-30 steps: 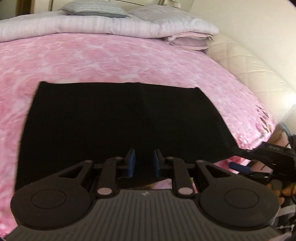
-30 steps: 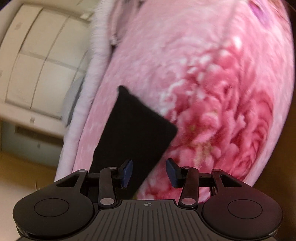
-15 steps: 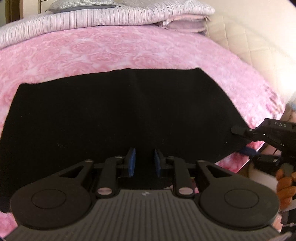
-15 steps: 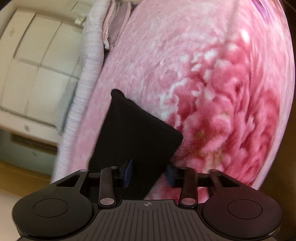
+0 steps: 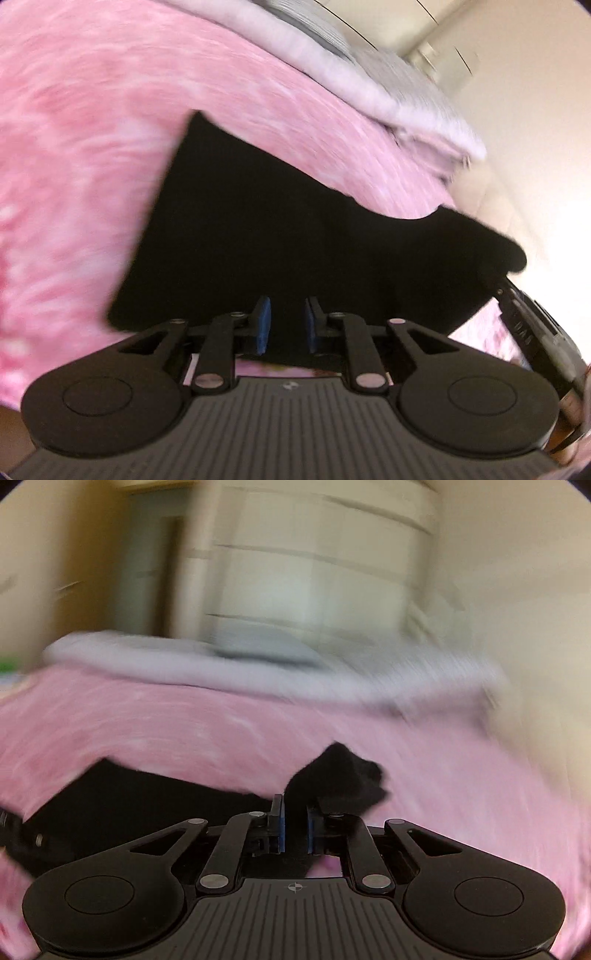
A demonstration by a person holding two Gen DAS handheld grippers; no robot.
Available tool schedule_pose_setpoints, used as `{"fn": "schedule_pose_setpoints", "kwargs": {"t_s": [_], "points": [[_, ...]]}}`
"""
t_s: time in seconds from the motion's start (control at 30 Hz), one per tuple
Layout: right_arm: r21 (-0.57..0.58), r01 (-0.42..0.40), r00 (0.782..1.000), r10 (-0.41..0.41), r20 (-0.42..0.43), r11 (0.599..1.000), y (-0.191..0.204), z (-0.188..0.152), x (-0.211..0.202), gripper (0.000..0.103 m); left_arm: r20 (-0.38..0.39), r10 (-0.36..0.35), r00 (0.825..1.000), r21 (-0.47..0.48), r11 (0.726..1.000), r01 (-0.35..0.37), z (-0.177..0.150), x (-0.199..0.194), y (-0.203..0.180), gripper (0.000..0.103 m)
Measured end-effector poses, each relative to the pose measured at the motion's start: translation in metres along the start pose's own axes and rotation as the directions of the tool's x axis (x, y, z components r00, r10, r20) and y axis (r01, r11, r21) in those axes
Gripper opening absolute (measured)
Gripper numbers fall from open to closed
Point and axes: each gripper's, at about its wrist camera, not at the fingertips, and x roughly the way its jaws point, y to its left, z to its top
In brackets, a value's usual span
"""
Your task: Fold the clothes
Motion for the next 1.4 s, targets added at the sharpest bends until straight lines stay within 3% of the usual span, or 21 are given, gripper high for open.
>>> {"fn": "schedule_pose_setpoints", "kwargs": {"t_s": [0.1,0.2,0.33,0.4,0.5,0.53,0.6,0.63,0.7,0.73,0.8,0.87,0.93,1.03,1.07,1.17,1.2,1.23,1.27,1.33,1.4], "points": [[-0.206,-0.098,0.993,0.109,0.042,0.974,0.054,0.003,-0.001,0.009,0.023,-0.026,0.999,-0.098,0.995,0.028,0.0,-0.02,0.028,0.015],[-0.288,-0.193,0.98,0.198,-0.013,0.938,0.071,-0.009,0.009,0.009,0.035,-0.051,0.998,-0.17,0.984,0.056,0.0,-0.03,0.049,0.015],[-0.386,-0.319,0.947,0.306,-0.097,0.866,0.094,-0.023,0.023,0.01,0.046,-0.081,0.996,-0.234,0.968,0.089,0.003,-0.033,0.065,0.015],[-0.428,-0.38,0.924,0.354,-0.143,0.82,0.105,-0.031,0.029,0.016,0.045,-0.104,0.994,-0.264,0.958,0.112,0.005,-0.032,0.068,0.015],[-0.483,-0.468,0.883,0.417,-0.216,0.74,0.122,-0.042,0.04,0.04,0.051,-0.137,0.989,-0.308,0.94,0.146,0.013,-0.022,0.069,0.018],[-0.47,-0.492,0.87,0.434,-0.234,0.732,0.123,-0.046,0.043,0.046,0.052,-0.145,0.988,-0.319,0.935,0.154,0.015,-0.02,0.07,0.02],[-0.239,-0.499,0.863,0.453,-0.222,0.833,0.093,-0.054,0.051,0.046,0.054,-0.162,0.985,-0.341,0.925,0.17,0.019,-0.014,0.07,0.028],[-0.116,-0.492,0.861,0.462,-0.214,0.863,0.078,-0.058,0.055,0.046,0.055,-0.17,0.984,-0.352,0.919,0.178,0.021,-0.011,0.071,0.03],[0.134,-0.457,0.858,0.476,-0.195,0.879,0.047,-0.066,0.063,0.046,0.055,-0.185,0.981,-0.372,0.908,0.193,0.025,-0.005,0.071,0.033],[0.257,-0.43,0.857,0.481,-0.184,0.865,0.032,-0.07,0.067,0.046,0.049,-0.19,0.981,-0.381,0.904,0.194,0.027,0.001,0.072,0.033],[0.489,-0.36,0.858,0.488,-0.162,0.795,0.002,-0.078,0.076,0.046,0.041,-0.199,0.979,-0.416,0.888,0.198,0.031,0.012,0.075,0.035],[0.69,-0.27,0.861,0.489,-0.139,0.671,-0.029,-0.086,0.084,0.046,0.046,-0.237,0.971,-0.456,0.86,0.231,0.034,0.023,0.079,0.036],[0.848,-0.168,0.867,0.485,-0.116,0.503,-0.059,-0.094,0.092,0.046,0.046,-0.258,0.965,-0.481,0.841,0.248,0.038,0.034,0.081,0.036],[0.98,-0.011,0.877,0.473,-0.087,0.2,-0.102,-0.107,0.104,0.037,0.044,-0.288,0.957,-0.511,0.816,0.269,0.044,0.05,0.083,0.036],[0.99,0.012,0.874,0.48,-0.078,0.139,-0.106,-0.114,0.111,0.032,0.04,-0.298,0.954,-0.517,0.811,0.275,0.046,0.055,0.083,0.036],[0.998,0.056,0.863,0.5,-0.069,0.042,-0.103,-0.125,0.131,0.025,0.021,-0.301,0.953,-0.491,0.828,0.272,0.053,0.071,0.074,0.034],[0.997,0.062,0.866,0.494,-0.071,0.036,-0.101,-0.126,0.135,0.025,0.017,-0.295,0.955,-0.458,0.847,0.27,0.056,0.073,0.068,0.033],[0.997,0.061,0.866,0.495,-0.079,0.051,-0.099,-0.126,0.138,0.024,0.015,-0.278,0.96,-0.402,0.878,0.261,0.059,0.072,0.059,0.029],[0.996,0.061,0.865,0.495,-0.086,0.067,-0.097,-0.125,0.141,0.024,0.014,-0.261,0.965,-0.345,0.905,0.25,0.061,0.071,0.051,0.016],[0.992,0.046,0.864,0.494,-0.1,0.12,-0.093,-0.119,0.142,0.024,0.04,-0.221,0.974,-0.204,0.953,0.224,0.065,0.061,0.032,0.015],[0.985,-0.004,0.857,0.509,-0.085,0.171,-0.089,-0.113,0.139,0.024,0.089,-0.197,0.976,-0.087,0.975,0.204,0.065,0.044,0.019,0.015]]}}
